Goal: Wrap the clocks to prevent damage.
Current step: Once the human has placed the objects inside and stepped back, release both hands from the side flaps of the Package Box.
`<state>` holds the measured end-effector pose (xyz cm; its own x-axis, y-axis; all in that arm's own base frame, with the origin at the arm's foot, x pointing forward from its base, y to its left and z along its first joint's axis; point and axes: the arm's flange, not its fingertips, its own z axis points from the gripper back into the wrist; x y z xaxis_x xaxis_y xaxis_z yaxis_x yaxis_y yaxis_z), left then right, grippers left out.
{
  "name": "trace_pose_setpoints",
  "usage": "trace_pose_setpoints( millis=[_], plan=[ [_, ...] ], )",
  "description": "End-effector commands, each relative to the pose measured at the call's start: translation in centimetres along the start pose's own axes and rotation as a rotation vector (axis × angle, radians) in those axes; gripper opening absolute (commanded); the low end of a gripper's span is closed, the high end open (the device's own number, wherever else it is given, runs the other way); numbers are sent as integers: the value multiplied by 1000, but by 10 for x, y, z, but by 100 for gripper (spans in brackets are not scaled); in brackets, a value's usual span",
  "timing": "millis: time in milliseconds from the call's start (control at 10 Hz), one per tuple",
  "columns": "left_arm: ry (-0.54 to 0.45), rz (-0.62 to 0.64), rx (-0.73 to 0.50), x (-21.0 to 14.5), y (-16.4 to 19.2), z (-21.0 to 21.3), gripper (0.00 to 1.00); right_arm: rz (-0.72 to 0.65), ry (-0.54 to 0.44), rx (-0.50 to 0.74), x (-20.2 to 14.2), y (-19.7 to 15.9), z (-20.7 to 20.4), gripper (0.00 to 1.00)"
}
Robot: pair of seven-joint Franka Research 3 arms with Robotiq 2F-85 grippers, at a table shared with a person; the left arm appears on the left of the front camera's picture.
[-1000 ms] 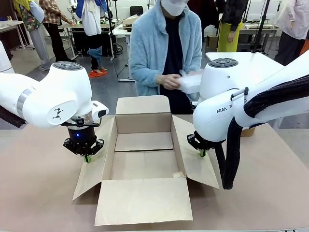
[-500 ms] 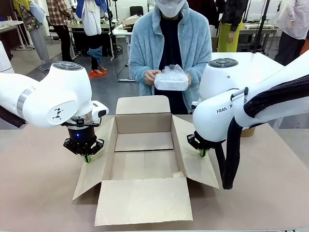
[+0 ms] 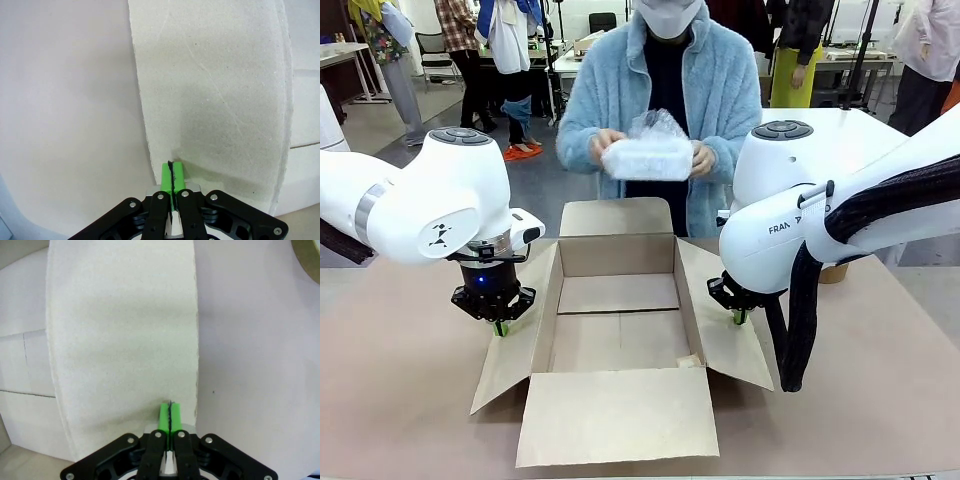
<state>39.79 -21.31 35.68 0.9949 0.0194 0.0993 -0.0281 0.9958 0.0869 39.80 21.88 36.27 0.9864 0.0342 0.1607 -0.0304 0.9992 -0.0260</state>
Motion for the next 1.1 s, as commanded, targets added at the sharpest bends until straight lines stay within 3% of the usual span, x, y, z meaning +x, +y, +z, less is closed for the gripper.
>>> trace_pose_setpoints(
  millis=[0, 1000],
  plan=[
    [-5, -10, 7, 0, 0, -1, 0, -2, 4, -3, 0, -1, -1, 1],
    [-5, -10, 7, 0, 0, -1, 0, -2, 4, -3, 0, -1, -1, 1]
  ],
)
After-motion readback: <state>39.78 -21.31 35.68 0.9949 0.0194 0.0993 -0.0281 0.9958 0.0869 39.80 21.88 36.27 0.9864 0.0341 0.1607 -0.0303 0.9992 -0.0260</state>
